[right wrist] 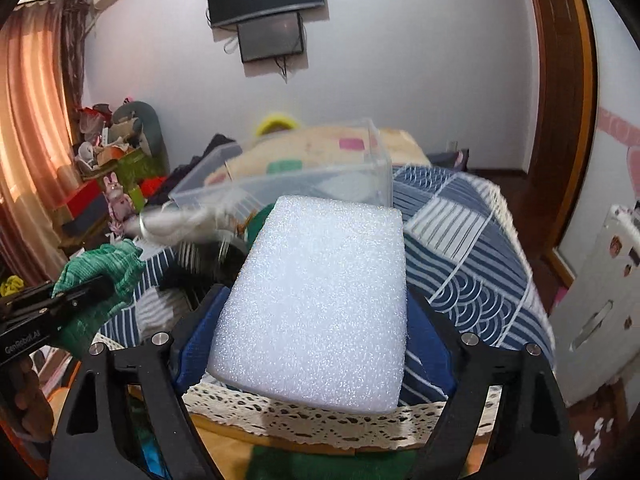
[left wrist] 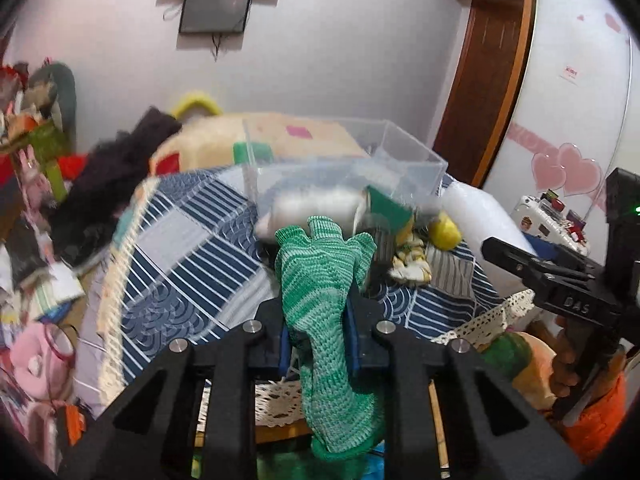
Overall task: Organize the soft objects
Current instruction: 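Grasp the green knit glove with the left tool while the right tool grasps the white foam block, then lower the glove into the clear box with the left tool while the right tool drops the foam block in, then grasp the white drawstring pouch with the left tool while the right tool grasps the yellow felt ball, then carry the pouch into the clear box with the left tool while the right tool drops the ball in, then grasp the green-yellow sponge with the left tool while the right tool grasps the bagged steel wool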
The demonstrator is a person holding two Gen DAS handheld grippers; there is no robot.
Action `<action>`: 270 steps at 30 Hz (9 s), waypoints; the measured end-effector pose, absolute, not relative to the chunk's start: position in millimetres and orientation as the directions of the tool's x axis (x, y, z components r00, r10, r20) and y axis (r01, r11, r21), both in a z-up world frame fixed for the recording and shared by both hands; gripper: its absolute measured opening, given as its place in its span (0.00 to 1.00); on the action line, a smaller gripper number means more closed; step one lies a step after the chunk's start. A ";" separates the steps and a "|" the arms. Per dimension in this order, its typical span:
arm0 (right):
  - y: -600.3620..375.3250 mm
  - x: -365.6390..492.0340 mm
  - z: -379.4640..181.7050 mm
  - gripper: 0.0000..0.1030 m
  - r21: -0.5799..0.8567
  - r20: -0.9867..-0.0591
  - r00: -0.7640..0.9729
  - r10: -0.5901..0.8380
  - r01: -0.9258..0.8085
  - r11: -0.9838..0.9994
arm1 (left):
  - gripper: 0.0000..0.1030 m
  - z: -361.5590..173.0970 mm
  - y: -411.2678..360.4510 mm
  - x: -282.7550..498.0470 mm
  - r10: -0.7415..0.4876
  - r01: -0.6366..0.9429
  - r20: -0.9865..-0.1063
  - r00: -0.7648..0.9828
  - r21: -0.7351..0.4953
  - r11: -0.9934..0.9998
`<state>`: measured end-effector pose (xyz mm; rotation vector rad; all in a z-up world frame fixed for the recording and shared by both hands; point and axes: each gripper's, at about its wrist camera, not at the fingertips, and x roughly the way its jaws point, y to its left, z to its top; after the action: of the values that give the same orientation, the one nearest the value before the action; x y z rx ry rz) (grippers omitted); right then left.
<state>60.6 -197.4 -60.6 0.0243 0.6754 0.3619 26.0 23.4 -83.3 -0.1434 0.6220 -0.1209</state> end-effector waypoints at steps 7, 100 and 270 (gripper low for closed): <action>-197.9 60.5 -39.3 0.81 0.118 -0.548 0.762 0.346 -0.339 0.933 | 0.20 -62.3 32.2 29.2 -0.133 0.044 -0.533 0.836 -0.177 0.983; -182.8 138.6 -45.7 0.99 0.017 -0.579 0.771 0.265 -0.314 0.949 | 0.97 -99.4 30.7 135.1 -0.102 0.036 -0.663 0.742 -0.112 0.993; -196.0 122.5 -88.1 0.71 0.100 -0.686 0.661 0.306 -0.330 0.939 | 0.64 -90.3 -30.3 136.7 -0.218 0.144 -0.649 0.729 -0.165 0.976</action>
<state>122.5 -196.0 -88.1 -0.0336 0.7691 0.3594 136.7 -30.3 -90.3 -0.1059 0.7270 -0.1997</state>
